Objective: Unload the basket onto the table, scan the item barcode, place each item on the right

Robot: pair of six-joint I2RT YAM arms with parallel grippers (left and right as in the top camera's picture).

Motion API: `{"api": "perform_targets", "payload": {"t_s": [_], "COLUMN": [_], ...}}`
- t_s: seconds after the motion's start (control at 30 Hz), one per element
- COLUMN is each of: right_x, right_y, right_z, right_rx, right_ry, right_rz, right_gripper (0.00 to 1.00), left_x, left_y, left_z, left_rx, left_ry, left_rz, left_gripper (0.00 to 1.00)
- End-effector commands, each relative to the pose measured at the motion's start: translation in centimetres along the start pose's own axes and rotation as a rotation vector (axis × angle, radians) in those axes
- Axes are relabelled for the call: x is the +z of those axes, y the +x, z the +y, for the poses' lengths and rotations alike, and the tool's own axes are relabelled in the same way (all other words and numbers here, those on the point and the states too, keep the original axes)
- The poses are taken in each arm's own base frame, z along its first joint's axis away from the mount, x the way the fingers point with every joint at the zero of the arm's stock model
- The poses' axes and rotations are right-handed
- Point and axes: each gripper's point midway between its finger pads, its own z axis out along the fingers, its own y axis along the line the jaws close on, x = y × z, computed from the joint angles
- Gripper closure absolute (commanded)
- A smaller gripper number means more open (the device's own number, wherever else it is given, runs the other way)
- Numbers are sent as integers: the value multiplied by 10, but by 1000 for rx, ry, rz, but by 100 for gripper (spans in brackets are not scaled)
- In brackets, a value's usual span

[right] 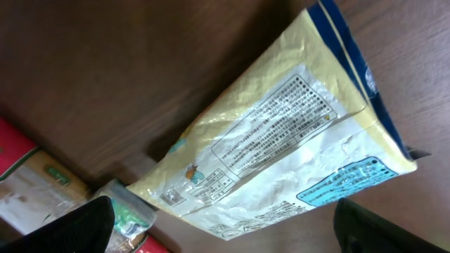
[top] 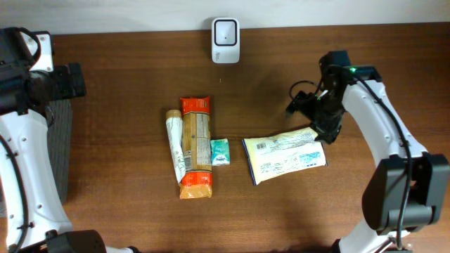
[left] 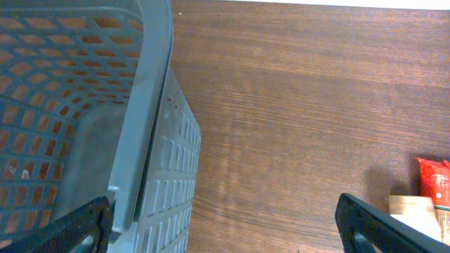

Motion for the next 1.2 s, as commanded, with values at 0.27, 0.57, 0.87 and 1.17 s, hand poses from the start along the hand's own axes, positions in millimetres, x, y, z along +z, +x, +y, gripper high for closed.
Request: {"api": "perform_targets", "payload": {"t_s": [0.27,0.57,0.87,1.17], "right_x": [59,95,81,-13], "right_y": [19,22,20,-7], "right_z": [-32,-34,-9,25], "right_rx": [263,264,-307,-948], "right_ry": [251,204,140,93], "right_rz": [-133,-102,-28,-43], "right_gripper": [1,89,57,7], "left_x": [0,0,0,0], "left_y": [-2,-2,-2,-2], "left_z": [0,0,0,0], "left_rx": [-10,-10,-10,-10], "left_ry": [3,3,3,3], "left_rz": [-6,-6,-5,-3], "left_gripper": [1,1,1,1]}}
